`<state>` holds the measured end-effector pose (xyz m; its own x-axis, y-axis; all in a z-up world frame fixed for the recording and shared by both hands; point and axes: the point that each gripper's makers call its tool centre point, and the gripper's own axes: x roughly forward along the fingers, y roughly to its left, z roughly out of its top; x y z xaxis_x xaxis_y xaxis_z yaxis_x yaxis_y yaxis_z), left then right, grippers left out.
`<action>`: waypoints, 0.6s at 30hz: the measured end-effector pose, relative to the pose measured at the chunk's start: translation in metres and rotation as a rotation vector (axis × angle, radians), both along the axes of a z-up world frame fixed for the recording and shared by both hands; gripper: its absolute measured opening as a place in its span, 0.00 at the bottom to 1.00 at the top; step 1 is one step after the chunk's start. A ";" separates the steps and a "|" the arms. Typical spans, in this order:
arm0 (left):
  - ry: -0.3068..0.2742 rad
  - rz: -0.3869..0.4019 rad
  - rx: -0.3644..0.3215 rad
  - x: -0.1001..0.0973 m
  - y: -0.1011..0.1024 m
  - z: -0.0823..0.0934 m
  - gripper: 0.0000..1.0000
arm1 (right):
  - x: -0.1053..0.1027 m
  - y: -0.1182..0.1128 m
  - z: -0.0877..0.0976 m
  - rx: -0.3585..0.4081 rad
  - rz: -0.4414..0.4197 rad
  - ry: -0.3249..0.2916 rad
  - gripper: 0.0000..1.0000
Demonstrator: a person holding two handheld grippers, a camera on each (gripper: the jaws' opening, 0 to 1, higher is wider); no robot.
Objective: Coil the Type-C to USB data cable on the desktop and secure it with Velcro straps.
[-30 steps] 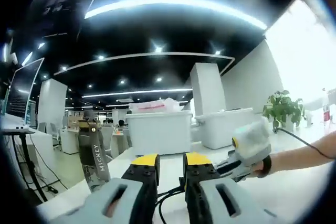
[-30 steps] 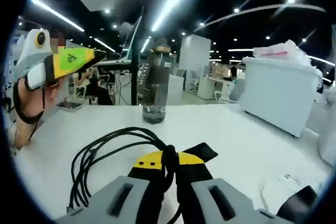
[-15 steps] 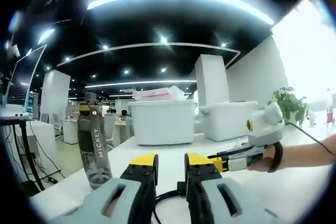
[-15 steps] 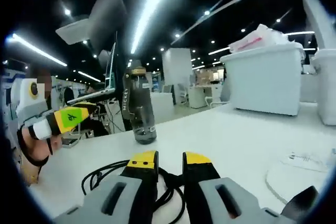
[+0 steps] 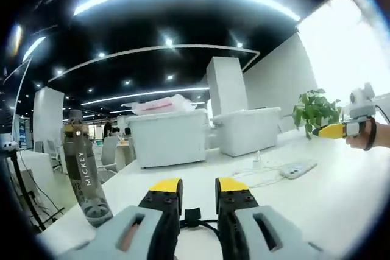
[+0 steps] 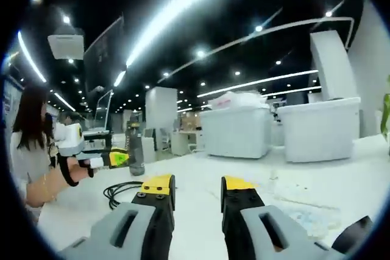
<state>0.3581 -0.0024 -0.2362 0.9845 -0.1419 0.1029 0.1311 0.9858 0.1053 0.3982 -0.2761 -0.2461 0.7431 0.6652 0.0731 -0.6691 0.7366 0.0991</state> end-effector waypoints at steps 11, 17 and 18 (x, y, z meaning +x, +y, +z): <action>-0.207 0.066 -0.008 -0.044 -0.033 0.024 0.38 | -0.027 -0.099 -0.010 -0.047 -0.346 -0.080 0.46; -0.181 0.084 0.009 -0.047 -0.037 0.006 0.43 | -0.050 -0.097 -0.010 0.001 -0.372 -0.087 0.47; -0.160 0.095 0.030 -0.046 -0.036 -0.001 0.43 | -0.054 -0.097 -0.013 -0.003 -0.386 -0.077 0.47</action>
<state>0.3119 -0.0388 -0.2373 0.9650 -0.0543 0.2565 0.0167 0.9890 0.1466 0.3441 -0.3730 -0.2592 0.9310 0.3383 0.1373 -0.3484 0.9356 0.0567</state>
